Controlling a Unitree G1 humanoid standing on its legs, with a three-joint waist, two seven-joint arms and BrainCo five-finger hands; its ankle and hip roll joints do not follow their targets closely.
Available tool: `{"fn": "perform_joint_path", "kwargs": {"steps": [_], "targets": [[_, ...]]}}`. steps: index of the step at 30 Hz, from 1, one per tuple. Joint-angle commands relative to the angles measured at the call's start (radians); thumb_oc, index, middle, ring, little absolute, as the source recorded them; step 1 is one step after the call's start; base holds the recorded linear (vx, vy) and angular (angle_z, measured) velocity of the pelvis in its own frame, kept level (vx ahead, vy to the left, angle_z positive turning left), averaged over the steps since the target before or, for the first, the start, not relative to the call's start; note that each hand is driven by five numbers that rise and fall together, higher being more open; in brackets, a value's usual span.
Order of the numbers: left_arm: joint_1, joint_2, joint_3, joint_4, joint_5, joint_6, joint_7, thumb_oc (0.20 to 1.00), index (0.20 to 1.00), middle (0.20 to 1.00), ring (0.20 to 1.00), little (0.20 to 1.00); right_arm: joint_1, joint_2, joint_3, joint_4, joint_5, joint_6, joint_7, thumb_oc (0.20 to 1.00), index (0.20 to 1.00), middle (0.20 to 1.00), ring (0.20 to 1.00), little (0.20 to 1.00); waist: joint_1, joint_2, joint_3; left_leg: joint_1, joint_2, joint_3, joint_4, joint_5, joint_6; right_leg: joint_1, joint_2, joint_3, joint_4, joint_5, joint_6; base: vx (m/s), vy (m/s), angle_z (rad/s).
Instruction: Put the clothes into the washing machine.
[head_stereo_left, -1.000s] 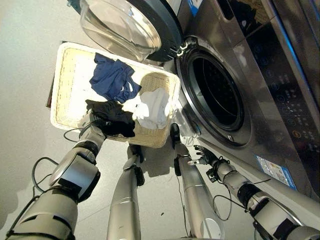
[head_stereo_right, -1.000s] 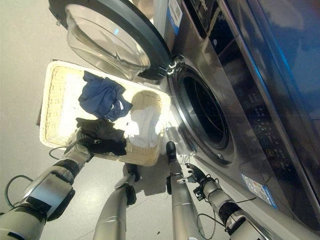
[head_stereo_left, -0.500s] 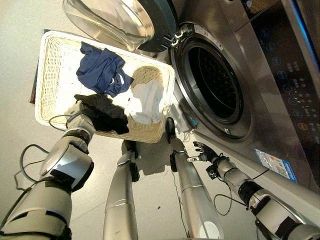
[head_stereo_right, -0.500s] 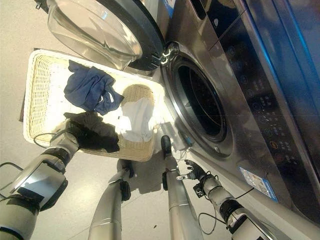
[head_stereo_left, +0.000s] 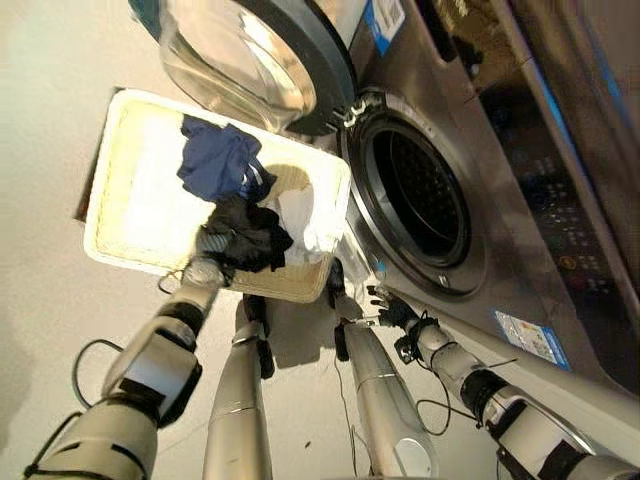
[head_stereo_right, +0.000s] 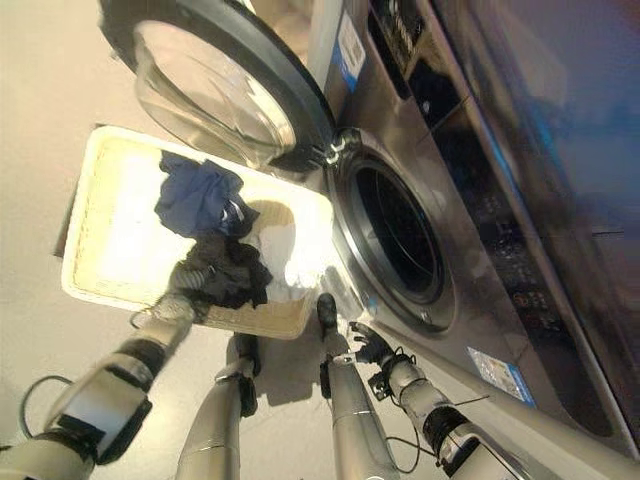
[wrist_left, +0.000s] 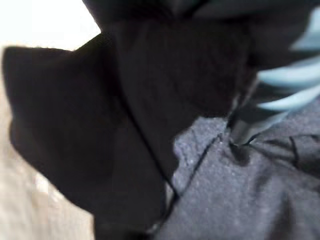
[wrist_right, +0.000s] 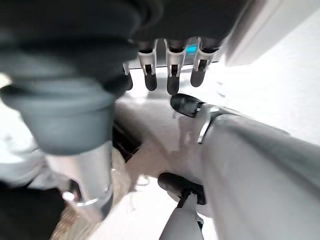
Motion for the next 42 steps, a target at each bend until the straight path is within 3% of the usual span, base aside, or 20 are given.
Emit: {"fn": "perform_joint_path", "kwargs": {"steps": [1,4,11,14,20,22,24,27,30,31,35,38,39,42], "targets": [[-0.024,0.032,0.045,-0.013,0.067,0.015,0.098,0.200,0.200,0.200,0.200,0.200,0.048,-0.055,-0.023,-0.034,0.042,-0.045,0.003,1.000,1.000,1.000,1.000,1.000,0.029,0.027,0.029,0.082,-0.085,-0.044,-0.017,-0.029,-0.009,0.083,0.069,-0.060,-0.039,-0.030,-0.016,-0.02,-0.083,0.04],[0.009,0.040,0.073,-0.010,0.047,0.017,0.108,0.200,0.200,0.200,0.200,0.200,0.061,-0.062,-0.040,-0.035,0.045,-0.049,0.005,1.000,1.000,1.000,1.000,1.000,0.039,0.041,0.029,0.129,-0.084,-0.050,-0.044,-0.014,-0.013,0.125,0.062,-0.070,-0.038,-0.044,-0.020,-0.02,-0.068,0.08],[0.197,0.037,0.188,-0.092,-0.022,-0.084,0.146,0.200,0.200,0.200,0.200,0.200,0.124,-0.101,-0.113,-0.062,0.049,-0.075,0.002,1.000,1.000,1.000,1.000,1.000,0.086,0.112,0.029,0.288,-0.080,-0.090,-0.140,0.028,-0.030,0.285,0.040,-0.121,-0.046,-0.093,-0.029,-0.03,-0.062,0.20],[0.289,0.021,0.224,-0.177,-0.019,-0.112,0.154,0.200,0.200,0.200,0.200,0.200,0.164,-0.110,-0.141,-0.109,0.044,-0.086,0.000,1.000,1.000,1.000,1.000,1.000,0.100,0.133,-0.004,0.327,-0.076,-0.105,-0.186,0.046,-0.038,0.327,0.035,-0.142,-0.061,-0.107,-0.033,-0.02,-0.049,0.29],[0.396,-0.006,0.214,-0.327,0.028,-0.102,0.111,0.200,0.200,0.200,0.200,0.200,0.209,-0.119,-0.155,-0.247,0.035,-0.083,-0.001,1.000,1.000,1.000,1.000,1.000,0.119,0.158,-0.053,0.386,-0.069,-0.116,-0.255,0.071,-0.048,0.401,0.030,-0.176,-0.092,-0.124,-0.040,-0.01,-0.050,0.25],[0.430,-0.023,0.198,-0.384,0.017,-0.121,0.050,0.200,0.200,0.200,0.200,0.200,0.214,-0.115,-0.150,-0.316,0.026,-0.076,-0.011,1.000,1.000,1.000,1.000,1.000,0.124,0.165,-0.064,0.404,-0.065,-0.118,-0.278,0.079,-0.051,0.424,0.030,-0.186,-0.105,-0.126,-0.040,0.00,-0.027,0.20],[0.463,-0.040,0.187,-0.448,-0.052,-0.182,-0.084,0.200,0.200,0.200,0.200,0.200,0.215,-0.112,-0.142,-0.383,-0.017,-0.080,-0.030,1.000,1.000,1.000,1.000,1.000,0.130,0.171,-0.073,0.422,-0.063,-0.116,-0.301,0.087,-0.052,0.446,0.029,-0.195,-0.123,-0.124,-0.039,0.00,-0.009,0.06],[0.500,-0.055,0.160,-0.551,-0.158,-0.224,-0.285,0.200,0.200,0.200,0.200,0.200,0.215,-0.116,-0.136,-0.462,-0.073,-0.083,-0.047,1.000,1.000,1.000,1.000,1.000,0.133,0.182,-0.088,0.441,-0.058,-0.107,-0.331,0.098,-0.054,0.467,0.031,-0.204,-0.144,-0.122,-0.037,0.00,0.006,0.01],[0.522,-0.054,0.131,-0.644,-0.288,-0.226,-0.486,0.200,0.200,0.200,0.200,0.200,0.204,-0.123,-0.126,-0.515,-0.119,-0.087,-0.041,1.000,1.000,1.000,1.000,1.000,0.136,0.192,-0.099,0.459,-0.055,-0.099,-0.356,0.107,-0.054,0.489,0.031,-0.213,-0.163,-0.120,-0.036,0.00,0.000,0.00],[0.522,-0.054,0.118,-0.677,-0.354,-0.229,-0.607,0.200,0.200,0.200,0.200,0.200,0.187,-0.124,-0.111,-0.528,-0.148,-0.088,-0.018,1.000,1.000,1.000,1.000,1.000,0.138,0.197,-0.103,0.468,-0.054,-0.097,-0.364,0.110,-0.054,0.500,0.031,-0.219,-0.168,-0.122,-0.037,0.00,0.000,0.00],[0.511,-0.046,0.088,-0.738,-0.419,-0.198,-0.749,0.200,0.200,0.200,0.200,0.200,0.149,-0.143,-0.068,-0.548,-0.240,-0.080,0.023,1.000,1.000,1.000,1.000,1.000,0.143,0.198,-0.108,0.481,-0.055,-0.099,-0.367,0.109,-0.053,0.520,0.028,-0.230,-0.174,-0.126,-0.038,0.01,-0.006,0.02],[0.509,-0.046,0.085,-0.743,-0.423,-0.193,-0.762,0.200,0.200,0.200,0.200,0.200,0.145,-0.146,-0.062,-0.550,-0.248,-0.081,0.029,1.000,1.000,1.000,1.000,1.000,0.144,0.198,-0.109,0.483,-0.055,-0.099,-0.368,0.109,-0.053,0.522,0.028,-0.232,-0.175,-0.126,-0.038,0.01,-0.019,0.12],[0.492,-0.032,0.061,-0.774,-0.456,-0.155,-0.833,0.200,0.200,0.200,0.200,0.200,0.114,-0.172,-0.018,-0.570,-0.284,-0.064,0.056,1.000,1.000,1.000,1.000,1.000,0.148,0.194,-0.113,0.496,-0.056,-0.101,-0.376,0.108,-0.050,0.536,0.028,-0.237,-0.183,-0.125,-0.036,0.03,-0.056,0.19],[0.471,-0.015,0.041,-0.799,-0.465,-0.116,-0.871,0.200,0.200,0.200,0.200,0.200,0.095,-0.183,0.013,-0.584,-0.268,-0.039,0.105,1.000,1.000,1.000,1.000,1.000,0.150,0.191,-0.116,0.502,-0.056,-0.102,-0.379,0.107,-0.047,0.542,0.028,-0.240,-0.185,-0.123,-0.035,0.02,-0.048,0.08]]}}
